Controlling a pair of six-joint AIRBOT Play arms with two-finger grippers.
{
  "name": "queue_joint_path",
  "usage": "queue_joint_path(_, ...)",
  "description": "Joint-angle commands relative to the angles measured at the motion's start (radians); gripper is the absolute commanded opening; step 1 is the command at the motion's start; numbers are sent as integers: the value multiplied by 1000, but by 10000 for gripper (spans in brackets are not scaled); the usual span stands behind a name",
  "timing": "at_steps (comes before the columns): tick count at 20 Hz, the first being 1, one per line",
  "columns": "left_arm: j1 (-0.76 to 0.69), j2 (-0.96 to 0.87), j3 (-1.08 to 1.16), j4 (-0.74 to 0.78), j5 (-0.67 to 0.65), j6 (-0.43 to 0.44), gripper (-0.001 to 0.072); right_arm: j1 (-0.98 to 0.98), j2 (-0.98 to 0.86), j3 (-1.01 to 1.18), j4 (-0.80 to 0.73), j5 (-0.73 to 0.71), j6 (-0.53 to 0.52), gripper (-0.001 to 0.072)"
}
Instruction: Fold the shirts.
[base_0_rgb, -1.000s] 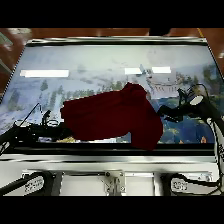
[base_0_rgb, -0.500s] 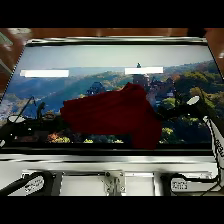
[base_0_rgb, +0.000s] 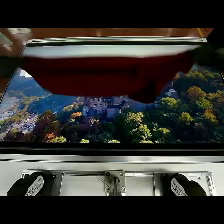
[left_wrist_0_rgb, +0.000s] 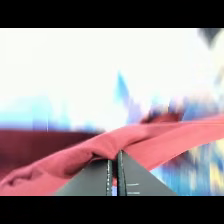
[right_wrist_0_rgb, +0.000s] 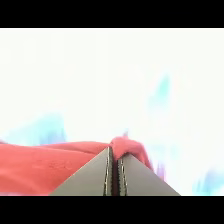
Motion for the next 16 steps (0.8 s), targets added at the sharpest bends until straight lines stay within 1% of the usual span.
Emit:
queue_joint_path(1,1,108,341,31,83,-79,38,0,203,213,-33,-121,40,75)
queue_joint_path(3,0,130,437,93,69,-169,38,0,275,278,-105,-98,108,75)
queue_joint_path(5,1,165,458,164,25,-227,38,0,333,298,-206,-17,181,75)
queue_joint_path(7,1,187,457,261,-114,-282,38,0,365,298,-315,145,268,75)
queue_joint_path(9,1,182,453,352,-297,-290,38,0,364,297,-373,309,300,75)
queue_joint_path(10,1,181,436,404,-364,-294,38,0,357,291,-385,362,306,75)
queue_joint_path(11,1,182,398,450,-411,-303,38,0,343,284,-386,390,322,75)
queue_joint_path(13,0,182,280,491,-444,-315,38,0,294,277,-369,412,330,75)
queue_joint_path(15,1,179,124,491,-439,-315,38,0,194,277,-367,412,330,75)
queue_joint_path(16,1,173,36,495,-412,-315,38,0,134,277,-363,414,330,75)
